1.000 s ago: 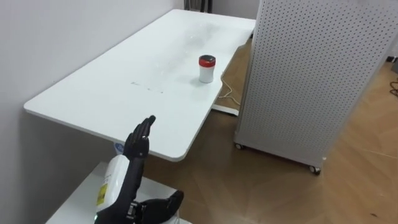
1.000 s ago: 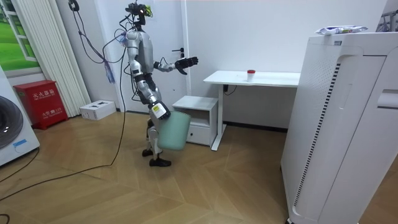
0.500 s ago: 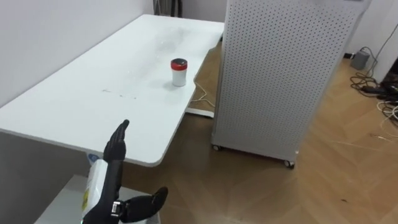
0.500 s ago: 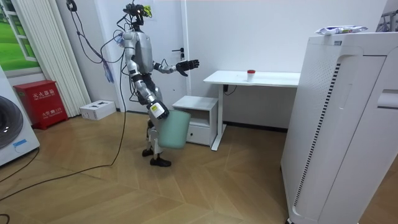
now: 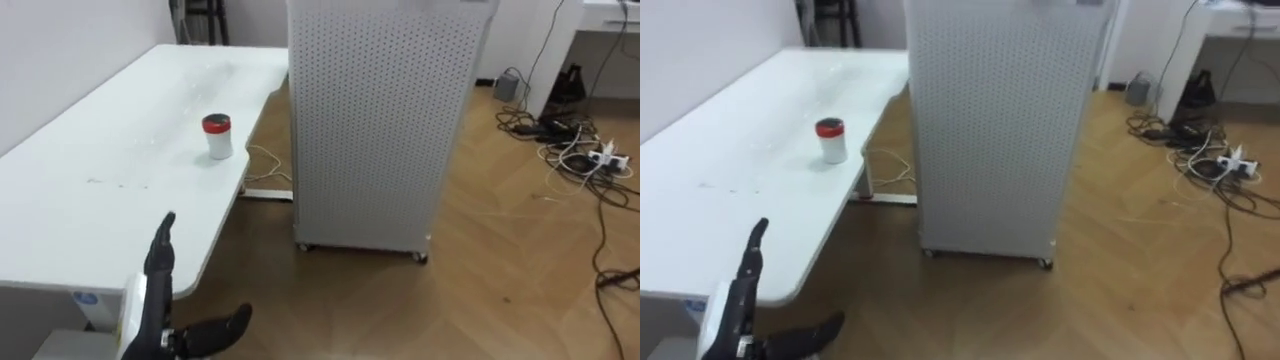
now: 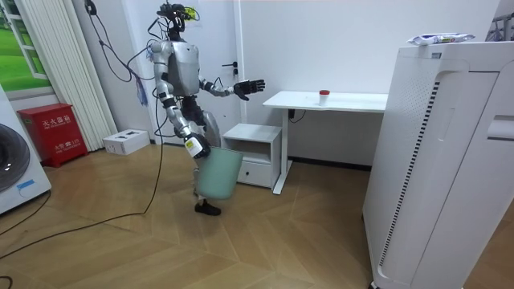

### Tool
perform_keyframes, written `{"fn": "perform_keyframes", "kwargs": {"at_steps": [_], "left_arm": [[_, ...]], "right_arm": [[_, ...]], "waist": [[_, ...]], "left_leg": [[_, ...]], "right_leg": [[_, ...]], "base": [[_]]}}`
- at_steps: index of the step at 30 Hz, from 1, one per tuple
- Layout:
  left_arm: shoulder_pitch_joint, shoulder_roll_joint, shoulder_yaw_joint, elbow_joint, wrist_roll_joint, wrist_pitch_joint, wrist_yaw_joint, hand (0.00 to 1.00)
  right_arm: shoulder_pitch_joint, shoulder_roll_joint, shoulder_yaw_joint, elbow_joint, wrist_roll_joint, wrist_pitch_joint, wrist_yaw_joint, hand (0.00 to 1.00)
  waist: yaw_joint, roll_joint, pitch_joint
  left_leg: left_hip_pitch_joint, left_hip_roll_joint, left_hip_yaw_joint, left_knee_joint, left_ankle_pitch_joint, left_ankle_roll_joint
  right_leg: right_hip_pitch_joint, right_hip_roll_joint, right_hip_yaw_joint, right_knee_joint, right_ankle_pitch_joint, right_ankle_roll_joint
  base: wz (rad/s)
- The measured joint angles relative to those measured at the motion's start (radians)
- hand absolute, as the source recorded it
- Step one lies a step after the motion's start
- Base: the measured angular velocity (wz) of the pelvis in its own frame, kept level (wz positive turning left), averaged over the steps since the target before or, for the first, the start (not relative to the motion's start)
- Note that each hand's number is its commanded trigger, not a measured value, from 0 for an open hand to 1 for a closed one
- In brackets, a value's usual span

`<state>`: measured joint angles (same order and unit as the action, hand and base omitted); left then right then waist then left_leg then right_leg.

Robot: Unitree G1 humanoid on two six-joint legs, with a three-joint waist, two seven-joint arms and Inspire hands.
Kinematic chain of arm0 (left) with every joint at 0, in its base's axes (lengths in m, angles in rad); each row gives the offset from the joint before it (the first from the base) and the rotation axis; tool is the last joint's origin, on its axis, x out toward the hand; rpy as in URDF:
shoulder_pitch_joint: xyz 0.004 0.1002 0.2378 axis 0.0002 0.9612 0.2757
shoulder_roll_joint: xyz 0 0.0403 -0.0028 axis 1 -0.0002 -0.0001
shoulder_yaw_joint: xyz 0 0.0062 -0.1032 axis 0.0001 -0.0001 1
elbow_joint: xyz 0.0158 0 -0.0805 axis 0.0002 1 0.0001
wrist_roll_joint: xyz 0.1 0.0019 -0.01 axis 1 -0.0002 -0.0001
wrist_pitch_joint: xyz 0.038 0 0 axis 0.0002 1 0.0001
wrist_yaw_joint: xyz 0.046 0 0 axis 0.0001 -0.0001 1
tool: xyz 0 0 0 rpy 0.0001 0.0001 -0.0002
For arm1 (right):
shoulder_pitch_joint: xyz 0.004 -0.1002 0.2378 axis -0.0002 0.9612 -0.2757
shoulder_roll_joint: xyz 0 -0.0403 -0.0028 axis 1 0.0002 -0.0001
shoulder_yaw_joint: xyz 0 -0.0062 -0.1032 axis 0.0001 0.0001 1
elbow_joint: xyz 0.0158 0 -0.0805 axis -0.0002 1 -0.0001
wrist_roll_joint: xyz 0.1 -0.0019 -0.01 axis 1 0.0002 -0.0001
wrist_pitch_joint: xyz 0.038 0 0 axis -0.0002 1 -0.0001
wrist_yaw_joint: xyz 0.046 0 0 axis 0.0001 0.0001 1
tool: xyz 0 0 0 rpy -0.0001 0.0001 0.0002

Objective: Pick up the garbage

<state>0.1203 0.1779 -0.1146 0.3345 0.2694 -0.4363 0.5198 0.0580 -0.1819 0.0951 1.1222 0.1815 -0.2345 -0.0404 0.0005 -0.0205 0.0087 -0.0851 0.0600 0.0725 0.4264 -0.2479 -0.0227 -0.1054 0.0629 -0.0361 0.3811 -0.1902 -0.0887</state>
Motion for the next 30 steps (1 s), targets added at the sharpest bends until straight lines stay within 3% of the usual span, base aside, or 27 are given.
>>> {"fn": "perform_keyframes", "kwargs": {"at_steps": [1,4,9,11,20,24,26,30], "left_arm": [[-0.003,-0.001,0.010,0.000,-0.003,-0.001,0.010,0.00],[-0.014,0.000,0.028,0.000,-0.007,-0.007,0.023,0.00],[-0.014,0.001,0.029,0.000,-0.042,-0.007,0.023,0.00],[-0.013,0.001,0.030,0.000,-0.042,-0.007,0.023,0.00],[-0.012,0.000,0.033,0.002,-0.042,-0.007,0.040,0.00],[-0.012,0.003,0.036,0.002,-0.043,-0.007,0.053,0.00],[-0.012,0.004,0.036,0.002,-0.042,-0.007,0.059,0.00],[-0.015,0.004,0.041,0.002,-0.054,-0.007,0.059,0.00]], "right_arm": [[0.000,-0.002,-0.002,-0.001,-0.013,0.001,0.000,1.00],[0.001,-0.007,-0.012,-0.004,-0.035,0.003,-0.002,1.00],[0.001,-0.010,-0.024,-0.013,-0.052,0.003,-0.005,1.00],[0.001,-0.010,-0.029,-0.027,-0.066,0.004,-0.004,1.00],[0.004,-0.006,-0.028,-0.064,-0.067,0.005,0.000,1.00],[0.004,-0.005,-0.028,-0.075,-0.067,0.005,-0.001,1.00],[0.004,-0.005,-0.027,-0.076,-0.069,0.005,-0.002,1.00],[0.004,-0.005,-0.008,-0.076,-0.068,0.005,0.000,1.00]], "waist": [[-0.001,0.002,-0.0060],[-0.018,-0.001,-0.0065],[-0.021,0.013,-0.0055],[-0.020,0.020,-0.0013],[-0.019,0.023,0.0008],[0.001,0.023,0.0010],[0.004,0.019,0.0035],[0.010,0.002,0.0137]], "left_leg": [[0.005,-0.005,-0.016,-0.012,-0.003,0.002],[0.012,-0.018,-0.017,-0.034,-0.004,0.005],[0.030,-0.021,-0.020,-0.059,-0.007,0.010],[0.040,-0.023,-0.020,-0.078,-0.007,0.011],[0.094,-0.023,-0.018,-0.127,-0.007,0.011],[0.118,-0.021,-0.018,-0.142,-0.007,0.011],[0.127,-0.019,-0.018,-0.142,-0.007,0.011],[0.115,-0.018,-0.017,-0.082,-0.018,0.000]], "right_leg": [[0.001,0.000,0.005,-0.004,-0.001,0.003],[0.006,-0.004,0.003,-0.022,0.004,0.000],[0.023,-0.005,0.003,-0.057,0.005,0.001],[0.030,-0.006,0.004,-0.075,0.004,0.002],[0.089,-0.003,0.003,-0.133,0.004,0.002],[0.108,-0.001,-0.006,-0.140,0.004,0.002],[0.118,-0.004,-0.037,-0.141,0.003,0.001],[0.122,-0.008,-0.048,-0.132,-0.019,-0.008]], "base": [[-0.24],[-0.03],[-0.02],[-0.06],[-0.02],[-0.17],[-0.02],[0.01]]}}
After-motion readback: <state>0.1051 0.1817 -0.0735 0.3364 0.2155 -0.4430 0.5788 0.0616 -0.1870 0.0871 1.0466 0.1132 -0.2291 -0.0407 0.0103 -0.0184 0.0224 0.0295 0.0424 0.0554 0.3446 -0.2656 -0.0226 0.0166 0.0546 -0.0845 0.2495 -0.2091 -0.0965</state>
